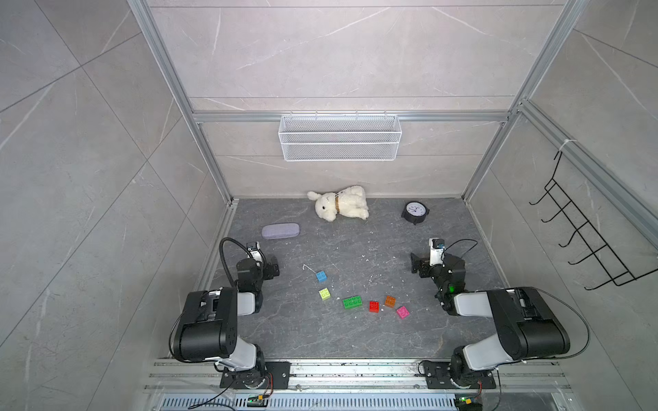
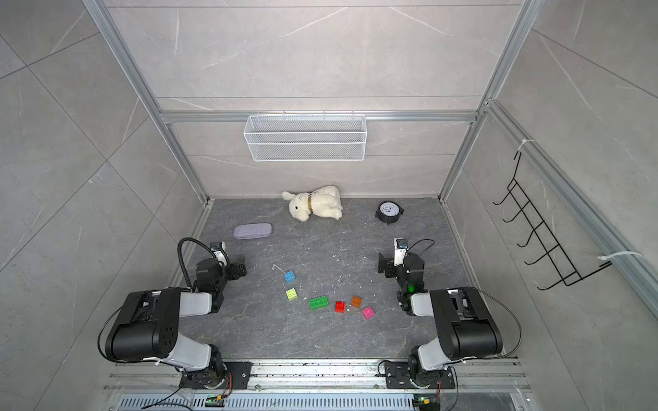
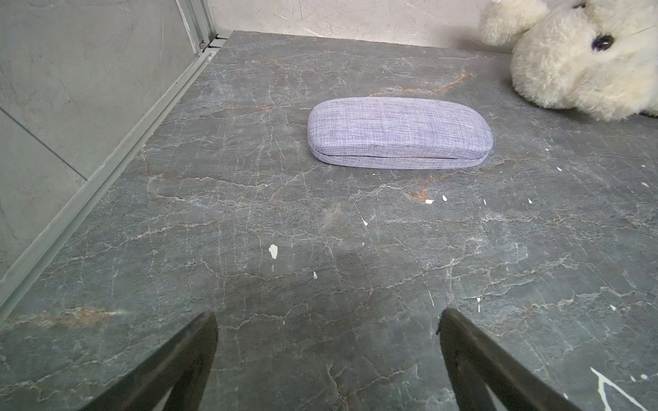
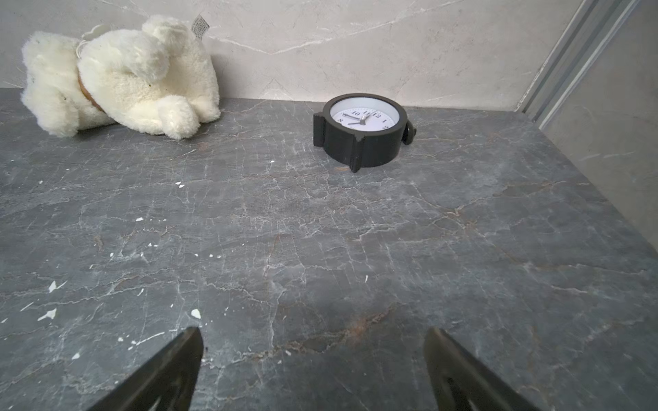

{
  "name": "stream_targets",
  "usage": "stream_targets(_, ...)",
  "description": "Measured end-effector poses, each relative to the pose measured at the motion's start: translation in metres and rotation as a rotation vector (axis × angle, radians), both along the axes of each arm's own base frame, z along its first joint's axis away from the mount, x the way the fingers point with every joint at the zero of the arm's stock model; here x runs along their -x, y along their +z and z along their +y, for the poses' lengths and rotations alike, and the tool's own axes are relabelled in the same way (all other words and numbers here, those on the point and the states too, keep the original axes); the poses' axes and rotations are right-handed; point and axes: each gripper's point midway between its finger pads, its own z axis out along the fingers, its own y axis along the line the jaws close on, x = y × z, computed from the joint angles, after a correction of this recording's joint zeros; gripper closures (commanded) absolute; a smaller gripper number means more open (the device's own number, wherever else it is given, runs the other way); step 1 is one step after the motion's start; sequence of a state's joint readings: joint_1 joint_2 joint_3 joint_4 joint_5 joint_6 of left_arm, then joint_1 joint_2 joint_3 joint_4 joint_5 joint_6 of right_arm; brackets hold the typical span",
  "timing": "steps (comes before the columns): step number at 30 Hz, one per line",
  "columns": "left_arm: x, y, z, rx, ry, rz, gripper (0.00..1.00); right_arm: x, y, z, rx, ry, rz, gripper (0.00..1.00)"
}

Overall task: Assemble the letter y with lego
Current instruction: Pick up the lego brick from the center of the board.

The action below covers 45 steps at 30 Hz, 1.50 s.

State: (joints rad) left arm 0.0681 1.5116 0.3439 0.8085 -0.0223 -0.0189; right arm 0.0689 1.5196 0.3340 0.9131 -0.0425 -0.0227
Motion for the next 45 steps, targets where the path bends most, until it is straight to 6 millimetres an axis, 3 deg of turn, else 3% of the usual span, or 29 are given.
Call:
stream_targets(34,-0.001,0.002,-0.001,0.002,-0.005,-0.008,0.0,-0.005,0.001,-0.002,0.004,-0.016,0.023,0.0)
stream_targets(37,-0.001,0.002,-0.001,0.003,-0.007,-0.007,0.0,-0.01,0.018,-0.003,0.004,-0.024,0.035,0.0)
stream_targets(45,-0.012,0.005,-0.001,0.02,-0.02,0.052,0.0,-0.03,0.086,0.007,-0.09,-0.019,0.157,0.0)
